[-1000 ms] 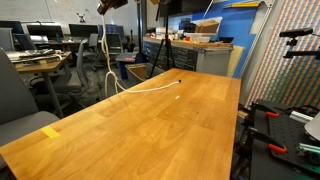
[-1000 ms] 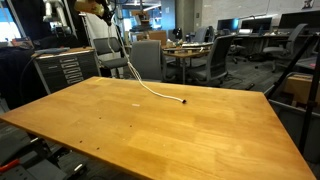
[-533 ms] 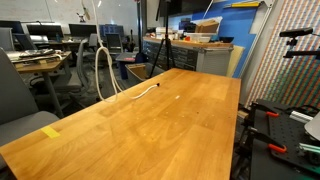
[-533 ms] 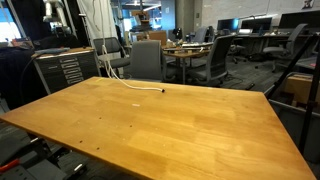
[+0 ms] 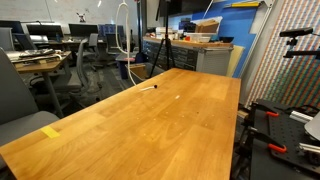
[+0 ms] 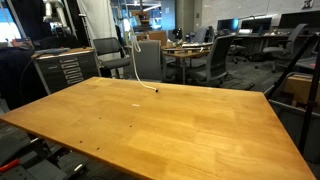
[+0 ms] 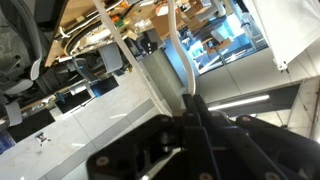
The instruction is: Tie a loose knot using the cable
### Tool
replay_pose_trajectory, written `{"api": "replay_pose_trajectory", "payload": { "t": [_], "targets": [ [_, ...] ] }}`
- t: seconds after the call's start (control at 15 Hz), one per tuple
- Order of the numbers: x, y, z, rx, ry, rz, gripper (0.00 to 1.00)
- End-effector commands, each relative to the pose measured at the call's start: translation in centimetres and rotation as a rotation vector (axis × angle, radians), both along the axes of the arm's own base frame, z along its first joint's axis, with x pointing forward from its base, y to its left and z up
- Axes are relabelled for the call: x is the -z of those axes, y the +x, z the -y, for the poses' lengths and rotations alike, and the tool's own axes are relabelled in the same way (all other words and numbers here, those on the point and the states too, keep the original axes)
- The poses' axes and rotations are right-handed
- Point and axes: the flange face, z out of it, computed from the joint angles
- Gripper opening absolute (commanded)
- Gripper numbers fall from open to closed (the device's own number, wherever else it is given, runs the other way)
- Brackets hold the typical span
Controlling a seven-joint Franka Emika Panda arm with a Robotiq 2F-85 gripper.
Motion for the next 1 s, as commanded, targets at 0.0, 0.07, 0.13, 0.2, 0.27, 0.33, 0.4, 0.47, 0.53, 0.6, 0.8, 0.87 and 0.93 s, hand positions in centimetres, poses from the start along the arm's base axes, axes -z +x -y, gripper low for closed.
{"api": "replay_pose_trajectory", "payload": {
  "t": [0.0,0.07,0.13,0.2,0.27,0.33,0.4,0.47,0.53,0.6,0.8,0.87,0.93],
  "targets": [
    [-4.4,-2.0,4.3,0.020,0.067,0.073,0.01],
    [-5.2,-2.6,5.6,0.040,0.079,0.090,0.01],
    [-6.2,-3.4,6.6,0.060,0.095,0.117,0.01],
    [-7.3,-4.4,7.5,0.078,0.115,0.145,0.01],
    [-8.2,-5.3,8.4,0.098,0.131,0.170,0.01],
    [-9.3,-6.5,9.1,0.106,0.151,0.196,0.01],
    [-10.1,-7.4,9.7,0.111,0.166,0.218,0.01],
    [-10.6,-8.2,10.4,0.119,0.172,0.231,0.01],
    [-9.4,-8.5,11.3,0.142,0.165,0.179,0.01],
    [-8.3,-8.7,11.9,0.155,0.149,0.128,0.01],
    [-4.0,-7.2,14.3,0.223,0.060,-0.026,0.01],
    [-2.5,-6.4,15.1,0.239,0.030,-0.078,0.01],
    [-0.9,-5.6,15.9,0.253,0.004,-0.137,0.01]
  ]
}}
